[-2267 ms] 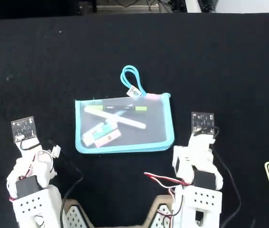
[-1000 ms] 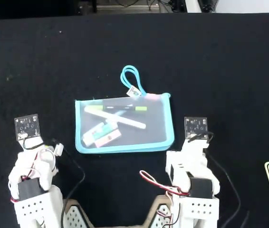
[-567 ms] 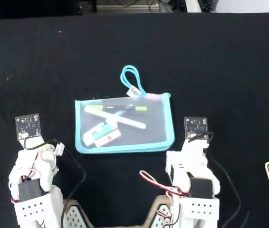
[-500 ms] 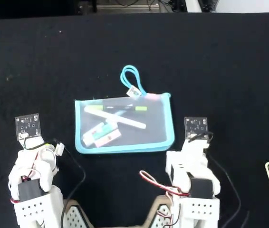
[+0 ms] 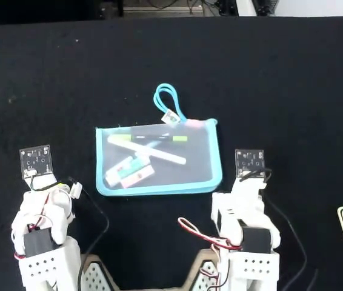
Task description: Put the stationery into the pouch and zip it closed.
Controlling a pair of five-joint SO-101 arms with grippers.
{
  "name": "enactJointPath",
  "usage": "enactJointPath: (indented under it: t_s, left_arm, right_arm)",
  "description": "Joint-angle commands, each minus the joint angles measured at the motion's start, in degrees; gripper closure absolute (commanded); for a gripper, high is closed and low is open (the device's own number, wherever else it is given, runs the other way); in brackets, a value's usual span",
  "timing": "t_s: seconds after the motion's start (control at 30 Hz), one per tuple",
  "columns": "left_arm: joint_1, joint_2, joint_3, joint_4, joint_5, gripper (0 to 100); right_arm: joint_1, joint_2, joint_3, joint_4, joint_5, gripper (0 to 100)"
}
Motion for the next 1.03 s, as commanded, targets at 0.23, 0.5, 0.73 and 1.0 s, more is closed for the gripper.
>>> enactJointPath:
  t_s: [0.23,0.5,0.73,1.0]
  left_arm:
    - [0.22,-0.35,0.92,0.44,0.44,97]
    - [0.22,-0.35,0.92,0.44,0.44,97]
    - [0.13,-0.35,0.92,0.44,0.53,97]
    - [0.13,-0.35,0.92,0.44,0.53,97]
  right_arm:
    - [-1.93,-5.58,-0.48,1.05,-0.09,98.6]
    - [-1.85,-5.58,-0.48,1.05,-0.09,98.6]
    - [-1.85,-5.58,-0.48,1.05,-0.09,98.6]
    - [-1.85,-5.58,-0.48,1.05,-0.09,98.6]
